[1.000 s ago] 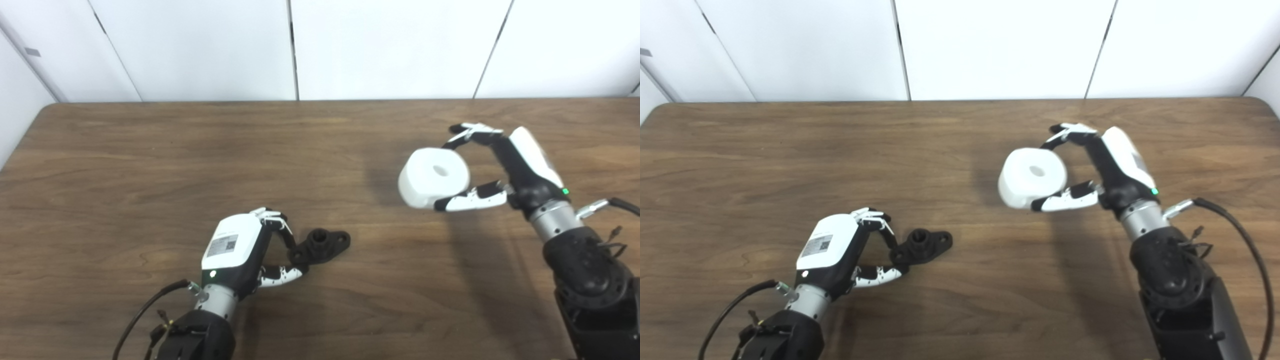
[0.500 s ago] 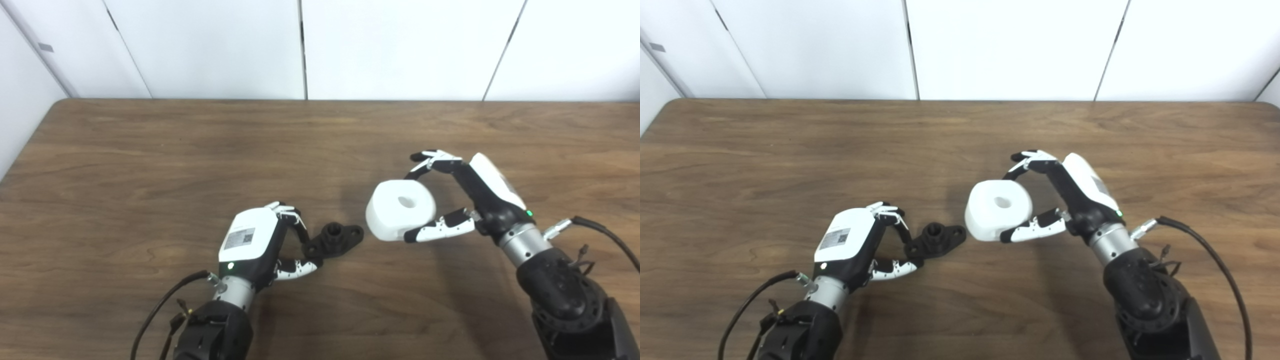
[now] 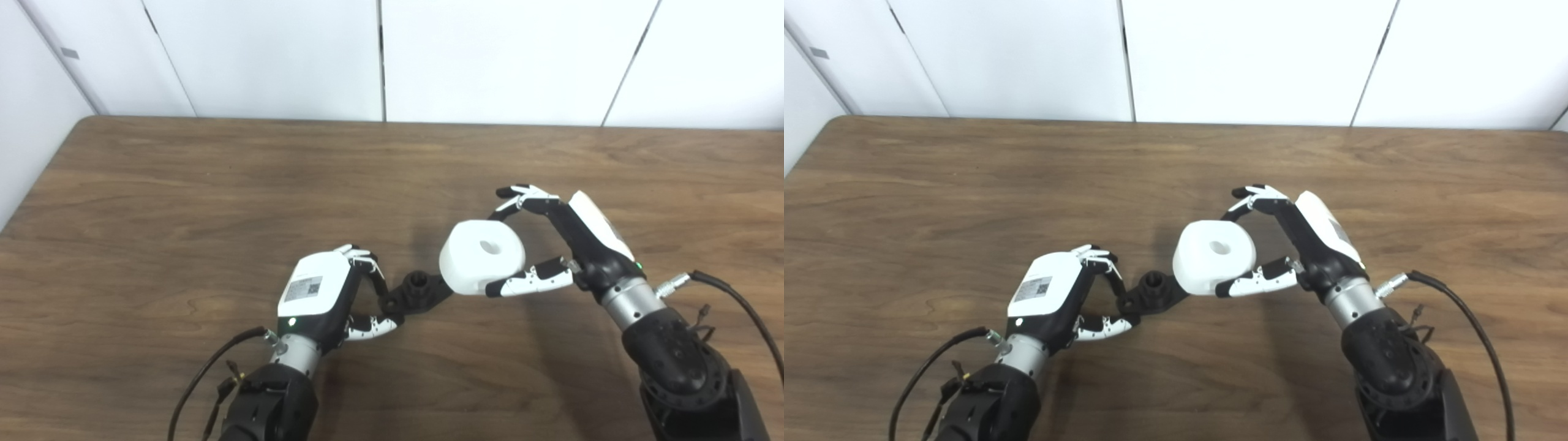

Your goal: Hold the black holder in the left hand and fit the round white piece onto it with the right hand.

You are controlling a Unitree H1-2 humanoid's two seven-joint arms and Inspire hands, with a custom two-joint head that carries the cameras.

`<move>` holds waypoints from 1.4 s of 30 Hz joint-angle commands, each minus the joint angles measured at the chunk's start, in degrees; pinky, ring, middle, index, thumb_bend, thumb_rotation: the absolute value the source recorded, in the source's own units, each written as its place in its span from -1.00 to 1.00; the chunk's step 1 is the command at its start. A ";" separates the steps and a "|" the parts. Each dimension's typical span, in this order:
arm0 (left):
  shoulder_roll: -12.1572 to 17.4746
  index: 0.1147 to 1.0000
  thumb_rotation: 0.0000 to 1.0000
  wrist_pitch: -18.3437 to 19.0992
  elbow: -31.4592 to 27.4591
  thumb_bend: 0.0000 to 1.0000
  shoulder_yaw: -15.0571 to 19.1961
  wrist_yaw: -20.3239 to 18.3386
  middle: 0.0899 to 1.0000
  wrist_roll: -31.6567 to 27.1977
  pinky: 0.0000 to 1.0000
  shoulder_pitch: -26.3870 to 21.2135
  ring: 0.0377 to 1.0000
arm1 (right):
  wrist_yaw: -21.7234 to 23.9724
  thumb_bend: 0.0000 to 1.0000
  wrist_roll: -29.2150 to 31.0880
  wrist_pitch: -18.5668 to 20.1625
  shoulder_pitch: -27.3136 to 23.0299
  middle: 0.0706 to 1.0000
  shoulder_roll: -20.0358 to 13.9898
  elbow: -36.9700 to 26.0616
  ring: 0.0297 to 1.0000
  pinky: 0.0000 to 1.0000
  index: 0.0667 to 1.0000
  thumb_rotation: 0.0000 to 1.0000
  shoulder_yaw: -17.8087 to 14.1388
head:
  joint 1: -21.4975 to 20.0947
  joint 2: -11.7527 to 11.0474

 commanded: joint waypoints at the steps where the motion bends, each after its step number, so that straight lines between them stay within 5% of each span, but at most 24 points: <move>1: 0.02 -0.16 -0.90 1.09 3.73 0.04 -1.45 -3.06 0.57 0.13 0.69 1.16 0.77 | -1.26 0.04 0.30 -1.91 -2.25 0.67 0.66 -2.20 0.86 0.78 -0.11 -0.72 -0.58 | 0.16 -0.11; 42: 0.12 -0.16 -0.90 1.34 3.17 0.04 -1.53 -3.74 0.58 0.80 0.69 1.39 0.77 | -1.01 0.04 -2.78 -2.05 -6.46 0.65 4.53 2.64 0.87 0.75 -0.11 -0.72 5.07 | -0.31 -0.15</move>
